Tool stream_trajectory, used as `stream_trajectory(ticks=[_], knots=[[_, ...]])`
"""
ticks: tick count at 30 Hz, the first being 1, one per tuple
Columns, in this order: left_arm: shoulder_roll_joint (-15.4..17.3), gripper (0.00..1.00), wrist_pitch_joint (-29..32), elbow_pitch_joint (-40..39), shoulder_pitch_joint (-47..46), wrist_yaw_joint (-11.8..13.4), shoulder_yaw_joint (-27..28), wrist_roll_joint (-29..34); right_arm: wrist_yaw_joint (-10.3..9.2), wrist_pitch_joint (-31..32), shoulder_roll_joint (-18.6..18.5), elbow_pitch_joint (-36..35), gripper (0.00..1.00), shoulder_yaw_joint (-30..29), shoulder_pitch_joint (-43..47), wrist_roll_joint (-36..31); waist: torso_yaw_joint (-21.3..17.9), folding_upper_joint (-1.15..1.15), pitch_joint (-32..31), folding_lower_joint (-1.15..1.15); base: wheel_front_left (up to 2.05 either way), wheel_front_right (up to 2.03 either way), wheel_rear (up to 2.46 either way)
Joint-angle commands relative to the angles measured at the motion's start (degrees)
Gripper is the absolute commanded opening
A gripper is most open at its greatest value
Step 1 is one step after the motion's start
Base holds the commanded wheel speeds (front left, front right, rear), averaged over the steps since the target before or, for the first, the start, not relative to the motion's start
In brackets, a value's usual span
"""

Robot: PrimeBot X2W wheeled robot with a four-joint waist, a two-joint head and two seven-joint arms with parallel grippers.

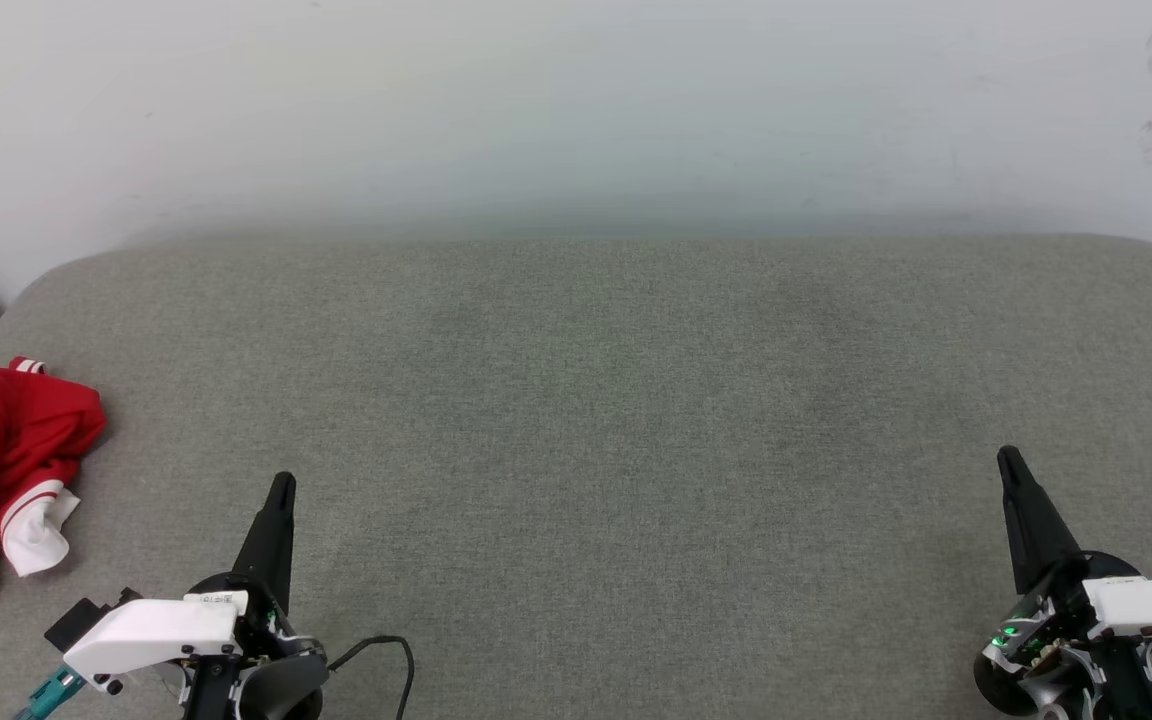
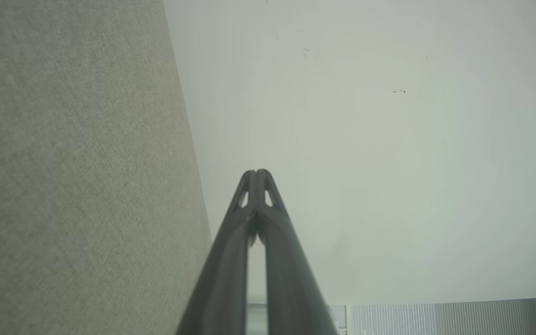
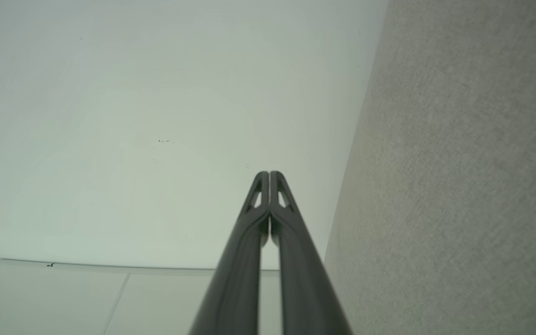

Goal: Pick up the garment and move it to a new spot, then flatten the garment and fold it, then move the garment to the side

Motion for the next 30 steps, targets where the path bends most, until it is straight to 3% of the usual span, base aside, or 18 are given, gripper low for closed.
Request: stream_trajectory(ticks=[1,30], knots=[[-0.1,0.00,0.1,0.0,-0.3,-0.2,0.0,0.0,-0.02,0.0,0.2,0.1,0.00,0.0,-0.6,-0.3,0.0,0.00,0.0,0.00,0.00,0.00,0.00],[-0.1,0.00,0.1,0.0,-0.3,-0.2,0.0,0.0,-0.02,0.0,0.2,0.1,0.00,0.0,-0.6,-0.3,0.0,0.00,0.0,0.00,0.00,0.00,0.00]])
